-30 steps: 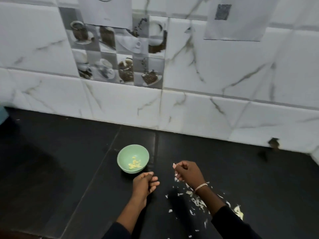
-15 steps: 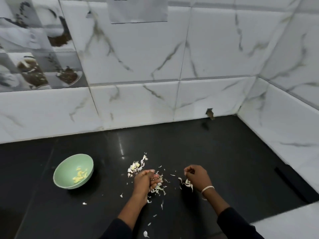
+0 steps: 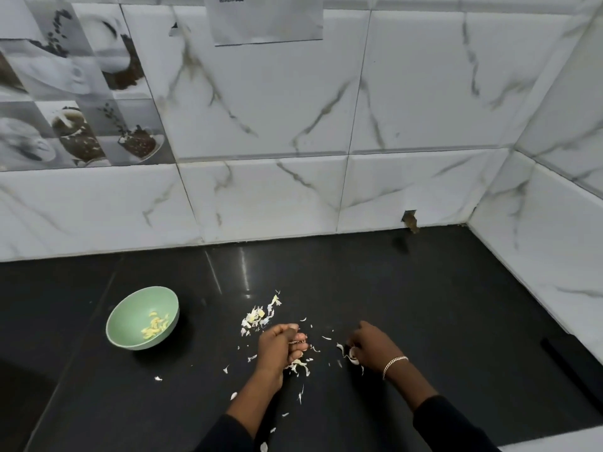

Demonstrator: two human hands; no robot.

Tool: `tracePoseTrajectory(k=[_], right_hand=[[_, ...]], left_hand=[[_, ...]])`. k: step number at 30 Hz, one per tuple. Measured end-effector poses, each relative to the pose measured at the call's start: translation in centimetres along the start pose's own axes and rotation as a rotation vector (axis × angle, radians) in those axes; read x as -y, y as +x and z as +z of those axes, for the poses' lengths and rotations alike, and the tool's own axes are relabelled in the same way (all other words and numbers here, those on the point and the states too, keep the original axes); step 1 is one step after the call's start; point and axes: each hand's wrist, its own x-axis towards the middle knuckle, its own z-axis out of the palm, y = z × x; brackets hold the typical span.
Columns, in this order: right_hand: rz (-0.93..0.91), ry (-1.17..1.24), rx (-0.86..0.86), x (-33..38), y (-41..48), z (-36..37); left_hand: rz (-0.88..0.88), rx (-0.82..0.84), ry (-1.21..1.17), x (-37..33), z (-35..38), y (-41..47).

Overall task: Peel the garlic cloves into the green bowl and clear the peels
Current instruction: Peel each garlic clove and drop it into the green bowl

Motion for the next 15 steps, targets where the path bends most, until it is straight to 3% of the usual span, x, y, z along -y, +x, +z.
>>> tracePoseTrajectory(k=[5, 10, 12, 15], right_hand=[[0.014, -0.026, 0.011, 0.3, 0.4, 0.0], [0.002, 0.101, -0.069, 0.1, 0.3, 0.4], [0.037, 0.259, -0.165, 0.2, 0.1, 0.3], [0.107, 0.755, -0.233, 1.4, -0.5, -0.5]], left_hand=[[0.032, -0.014, 0.004, 0.3, -0.5, 0.0], [0.063, -0.011, 0.012, 0.1, -0.8, -0.6], [0.086, -0.001, 0.025, 0.0, -0.8, -0.8], [0.131, 0.032, 0.069, -0.2, -0.9, -1.2]])
